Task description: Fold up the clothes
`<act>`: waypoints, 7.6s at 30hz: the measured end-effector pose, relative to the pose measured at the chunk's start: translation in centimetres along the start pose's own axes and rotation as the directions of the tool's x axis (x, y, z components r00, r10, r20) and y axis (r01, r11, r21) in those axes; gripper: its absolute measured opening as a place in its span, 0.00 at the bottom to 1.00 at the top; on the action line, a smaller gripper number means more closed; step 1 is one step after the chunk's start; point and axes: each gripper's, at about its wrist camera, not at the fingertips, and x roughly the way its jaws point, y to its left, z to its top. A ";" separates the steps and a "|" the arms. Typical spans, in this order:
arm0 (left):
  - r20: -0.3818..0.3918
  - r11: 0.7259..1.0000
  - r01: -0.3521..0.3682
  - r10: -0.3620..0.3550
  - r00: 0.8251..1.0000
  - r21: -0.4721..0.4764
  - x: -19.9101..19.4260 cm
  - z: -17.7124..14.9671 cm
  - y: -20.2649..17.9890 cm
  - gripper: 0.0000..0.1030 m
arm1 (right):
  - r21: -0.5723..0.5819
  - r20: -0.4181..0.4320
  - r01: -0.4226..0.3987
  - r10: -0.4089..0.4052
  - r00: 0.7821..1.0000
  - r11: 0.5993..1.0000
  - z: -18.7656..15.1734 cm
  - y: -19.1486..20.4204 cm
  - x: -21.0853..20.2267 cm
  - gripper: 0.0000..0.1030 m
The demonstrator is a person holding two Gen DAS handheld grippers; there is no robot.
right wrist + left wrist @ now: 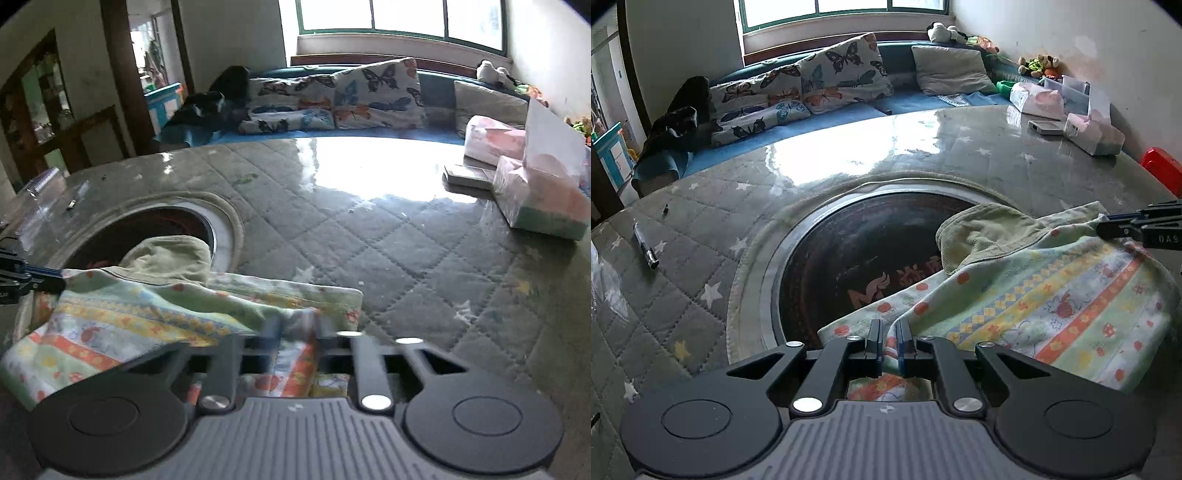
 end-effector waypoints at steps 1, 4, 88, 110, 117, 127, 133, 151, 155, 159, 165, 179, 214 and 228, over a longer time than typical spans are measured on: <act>-0.001 1.000 -0.003 0.003 1.000 -0.003 0.1 0.0 0.0 0.09 | -0.012 0.010 0.007 -0.007 1.000 1.000 0.1 0.3 -0.1 0.06; -0.005 1.000 -0.011 0.011 1.000 -0.014 0.3 -0.2 0.2 0.10 | -0.035 0.022 0.026 -0.025 0.999 0.999 0.3 0.7 0.3 0.06; 0.167 0.951 0.118 -0.072 0.983 -0.285 -6.4 -9.8 -3.0 0.26 | -0.079 0.023 -0.072 0.074 0.997 0.994 -6.6 3.2 -6.4 0.21; 0.146 0.964 0.054 -0.016 0.989 -0.260 -5.0 -6.5 -2.3 0.44 | -0.099 0.025 -0.059 0.062 0.998 0.993 -3.2 4.0 -3.4 0.36; 0.124 0.963 0.046 -0.013 0.992 -0.267 -3.6 -5.4 -1.9 0.56 | -0.084 0.020 -0.036 0.038 0.999 0.996 -1.3 3.6 -0.5 0.39; 0.108 0.956 0.013 0.020 0.994 -0.294 -2.5 -4.0 -0.7 0.87 | -0.082 0.033 -0.003 0.005 0.999 0.997 -0.3 3.5 0.8 0.57; 0.088 0.949 0.000 0.030 0.996 -0.315 -1.8 -3.9 -0.3 0.98 | -0.095 0.046 -0.001 0.005 0.999 0.995 -0.7 4.2 0.6 0.72; 0.077 0.949 -0.066 0.094 0.993 -0.310 -0.7 -3.9 0.0 1.00 | -0.117 0.032 0.017 -0.014 0.999 0.993 -0.5 4.8 1.9 0.90; 0.067 0.944 -0.069 0.095 0.993 -0.321 -0.8 -3.8 0.3 1.00 | -0.128 0.054 0.017 -0.010 0.999 0.992 -0.5 5.0 1.1 0.90; 0.074 0.941 -0.080 0.110 0.991 -0.328 -1.5 -3.9 0.6 1.00 | -0.158 0.080 0.019 -0.006 0.997 0.987 -0.6 5.7 -0.2 0.92; 0.098 0.942 -0.084 0.122 0.988 -0.326 -3.1 -4.5 0.6 1.00 | -0.238 0.080 -0.053 0.074 0.994 0.970 -1.4 8.0 -2.6 0.96; 0.111 0.925 -0.121 0.171 0.979 -0.361 -6.2 -6.3 1.6 1.00 | -0.544 -0.036 -0.248 0.273 0.961 0.802 -4.7 18.8 -5.6 0.94; 0.109 0.636 0.215 -0.202 0.973 -0.741 -3.2 -6.2 3.4 0.77 | -0.460 -0.011 -0.360 0.401 0.916 0.811 -2.6 19.7 -6.7 0.10; 0.082 0.660 0.197 -0.201 0.976 -0.725 -2.3 -6.5 3.0 0.21 | -0.315 0.042 -0.288 0.316 0.948 0.904 -2.2 13.5 -6.4 0.50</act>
